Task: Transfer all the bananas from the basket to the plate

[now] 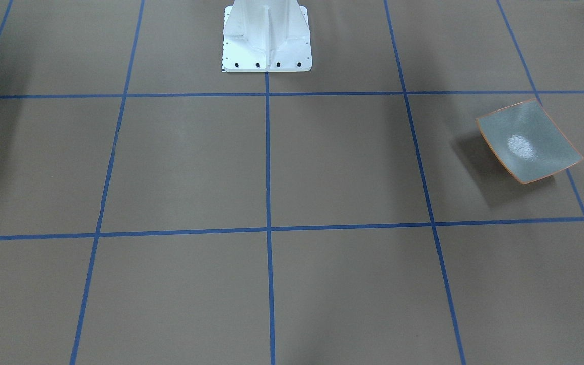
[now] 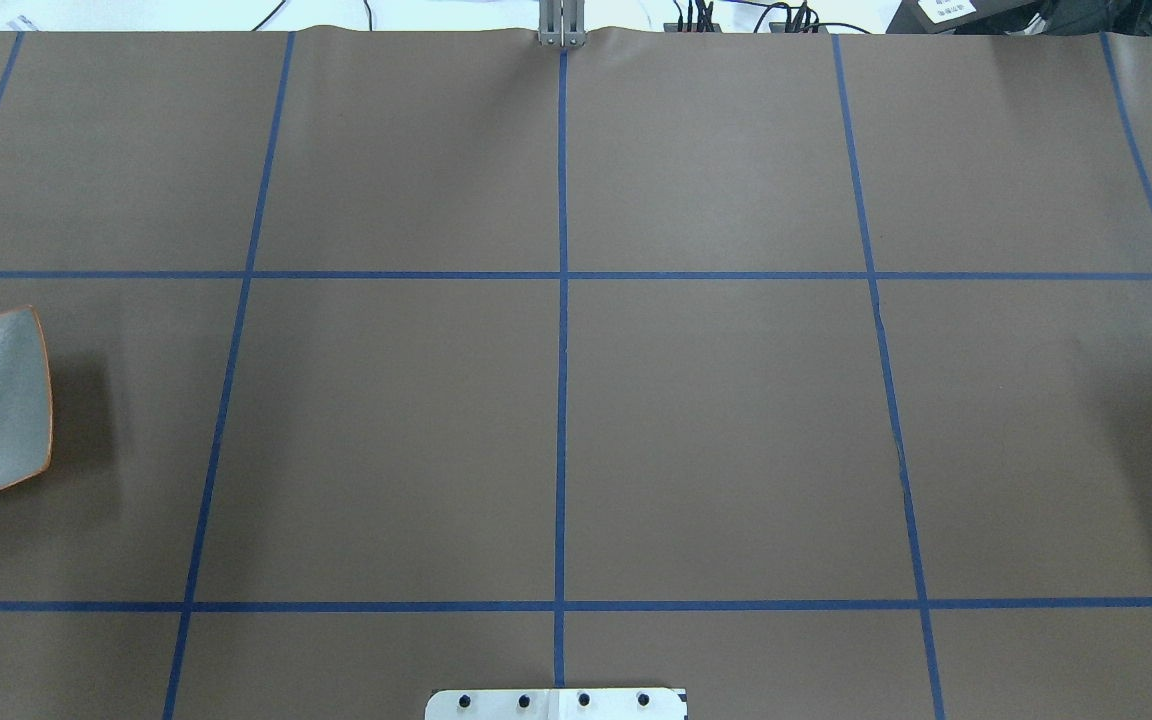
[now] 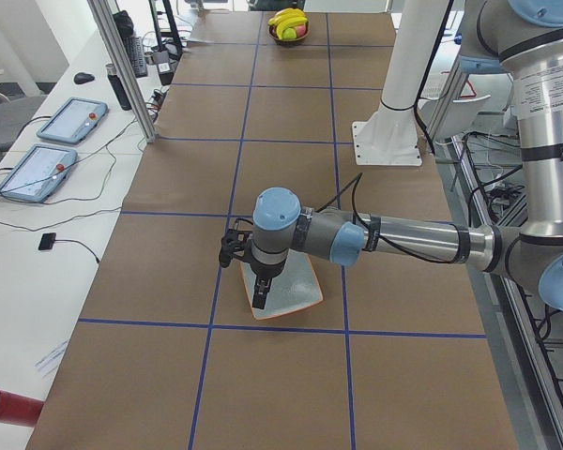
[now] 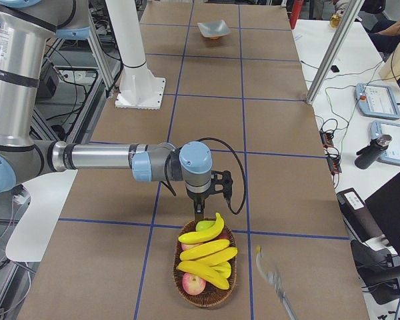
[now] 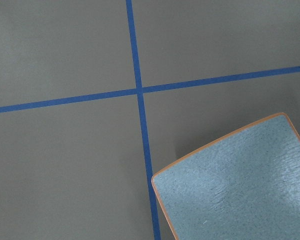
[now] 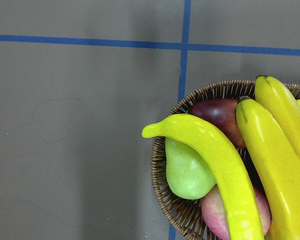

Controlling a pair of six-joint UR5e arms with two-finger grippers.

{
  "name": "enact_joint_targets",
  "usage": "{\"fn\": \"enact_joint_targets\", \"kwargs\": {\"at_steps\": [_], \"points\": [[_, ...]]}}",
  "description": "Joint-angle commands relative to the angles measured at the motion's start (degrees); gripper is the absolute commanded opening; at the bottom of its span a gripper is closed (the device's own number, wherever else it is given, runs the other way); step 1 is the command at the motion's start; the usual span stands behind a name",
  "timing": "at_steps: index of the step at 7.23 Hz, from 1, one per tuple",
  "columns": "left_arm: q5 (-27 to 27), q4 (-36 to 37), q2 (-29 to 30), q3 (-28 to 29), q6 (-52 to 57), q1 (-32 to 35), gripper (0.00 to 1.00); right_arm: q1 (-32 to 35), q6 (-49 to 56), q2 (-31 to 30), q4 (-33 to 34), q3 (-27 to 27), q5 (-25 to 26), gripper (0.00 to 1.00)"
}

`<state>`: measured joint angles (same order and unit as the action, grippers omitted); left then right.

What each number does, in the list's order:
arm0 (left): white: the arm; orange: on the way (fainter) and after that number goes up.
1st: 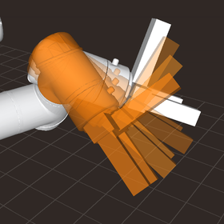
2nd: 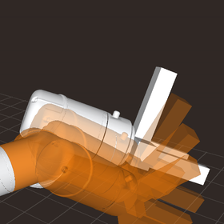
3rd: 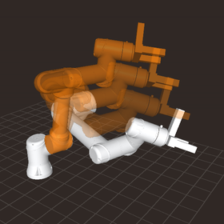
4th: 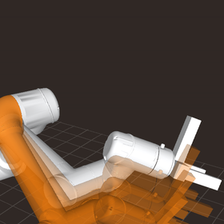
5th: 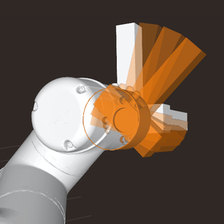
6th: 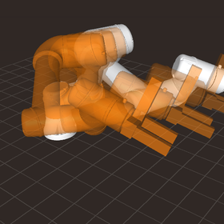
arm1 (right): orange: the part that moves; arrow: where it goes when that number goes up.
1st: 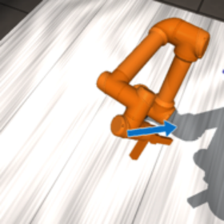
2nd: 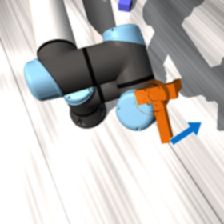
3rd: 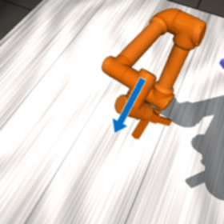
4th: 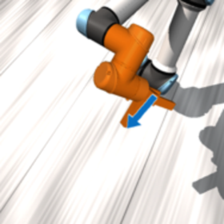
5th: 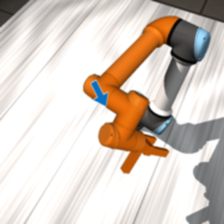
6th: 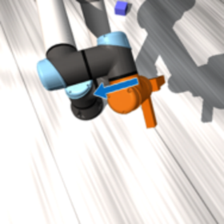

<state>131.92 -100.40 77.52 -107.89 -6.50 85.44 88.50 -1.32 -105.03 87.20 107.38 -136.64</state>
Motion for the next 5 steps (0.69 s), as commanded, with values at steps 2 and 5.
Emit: {"fn": "enact_joint_targets", "kwargs": {"at_steps": [2,5], "points": [[0.01,0.03,0.18,0.22,-0.18,-0.19,1.00,-0.09,-0.08,-0.08,-0.01,-0.16,-0.12,1.00],[0.00,-0.14,0.00,0.49,-0.26,-0.19,1.00,-0.09,0.44,0.09,-0.01,-0.33,-0.03,1.00]]}}
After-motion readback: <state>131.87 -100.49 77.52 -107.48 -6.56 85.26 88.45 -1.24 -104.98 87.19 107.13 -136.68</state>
